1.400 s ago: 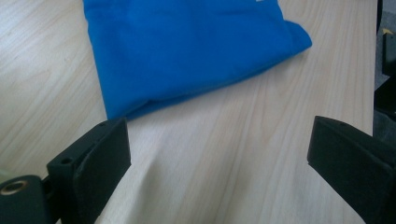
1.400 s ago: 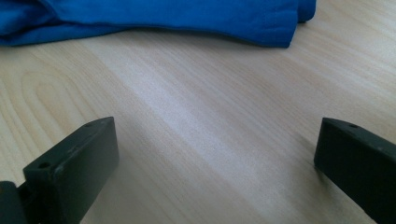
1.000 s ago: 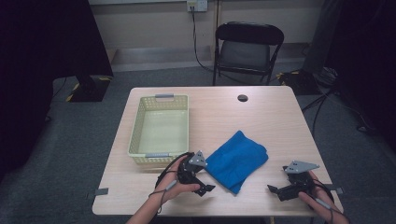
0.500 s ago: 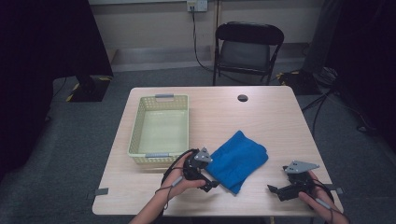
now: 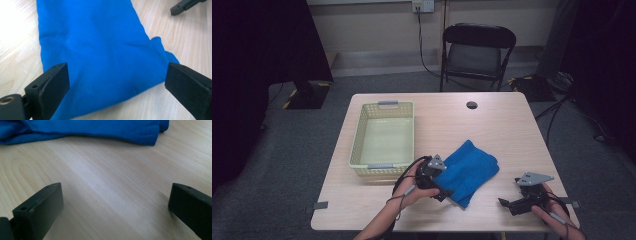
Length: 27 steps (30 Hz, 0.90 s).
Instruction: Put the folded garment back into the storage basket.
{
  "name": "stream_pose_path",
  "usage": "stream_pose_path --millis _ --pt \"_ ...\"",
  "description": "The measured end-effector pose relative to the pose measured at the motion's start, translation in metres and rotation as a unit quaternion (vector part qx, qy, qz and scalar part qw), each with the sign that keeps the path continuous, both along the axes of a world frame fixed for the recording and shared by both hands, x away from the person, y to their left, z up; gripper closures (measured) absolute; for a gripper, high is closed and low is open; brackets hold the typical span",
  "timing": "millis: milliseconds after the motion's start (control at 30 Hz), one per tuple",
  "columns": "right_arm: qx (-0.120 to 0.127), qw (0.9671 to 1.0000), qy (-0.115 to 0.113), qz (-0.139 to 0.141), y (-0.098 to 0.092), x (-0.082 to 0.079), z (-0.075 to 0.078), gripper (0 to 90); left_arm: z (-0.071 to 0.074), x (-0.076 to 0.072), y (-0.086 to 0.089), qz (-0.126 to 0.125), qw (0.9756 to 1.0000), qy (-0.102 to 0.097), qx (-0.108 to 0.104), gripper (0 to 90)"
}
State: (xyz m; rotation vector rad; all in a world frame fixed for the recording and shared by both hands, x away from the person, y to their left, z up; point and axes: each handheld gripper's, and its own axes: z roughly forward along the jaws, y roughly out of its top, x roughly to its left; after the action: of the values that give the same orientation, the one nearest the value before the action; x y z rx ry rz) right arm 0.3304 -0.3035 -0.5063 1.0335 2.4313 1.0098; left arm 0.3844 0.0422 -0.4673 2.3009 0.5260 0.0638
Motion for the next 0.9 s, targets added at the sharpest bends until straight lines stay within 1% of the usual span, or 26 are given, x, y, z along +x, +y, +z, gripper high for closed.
stream_pose_path --millis 200,333,367,400,467,567,900 --pt "0.000 1.0000 0.000 0.000 0.000 0.000 0.000 0.0 0.001 0.004 -0.006 -0.003 1.0000 0.000 0.001 5.2" --pt "0.000 1.0000 0.000 0.000 0.000 0.000 0.000 0.0 0.001 0.007 -0.010 0.001 1.0000 -0.004 0.000 5.2" --pt "0.000 1.0000 0.000 0.000 0.000 0.000 0.000 0.0 0.000 0.008 -0.011 0.004 1.0000 -0.002 0.001 5.2" --pt "0.000 1.0000 0.000 0.000 0.000 0.000 0.000 0.0 0.000 0.008 -0.012 0.002 1.0000 -0.003 0.006 5.2" --pt "0.000 1.0000 0.000 0.000 0.000 0.000 0.000 0.0 -0.002 0.009 -0.015 0.002 1.0000 -0.003 0.009 5.2" --pt "0.000 1.0000 0.000 0.000 0.000 0.000 0.000 0.0 -0.004 0.012 -0.017 0.008 1.0000 -0.001 0.005 5.2" --pt "0.000 1.0000 0.000 0.000 0.000 0.000 0.000 0.0 -0.006 0.020 -0.027 0.014 0.9998 -0.010 0.010 5.2"
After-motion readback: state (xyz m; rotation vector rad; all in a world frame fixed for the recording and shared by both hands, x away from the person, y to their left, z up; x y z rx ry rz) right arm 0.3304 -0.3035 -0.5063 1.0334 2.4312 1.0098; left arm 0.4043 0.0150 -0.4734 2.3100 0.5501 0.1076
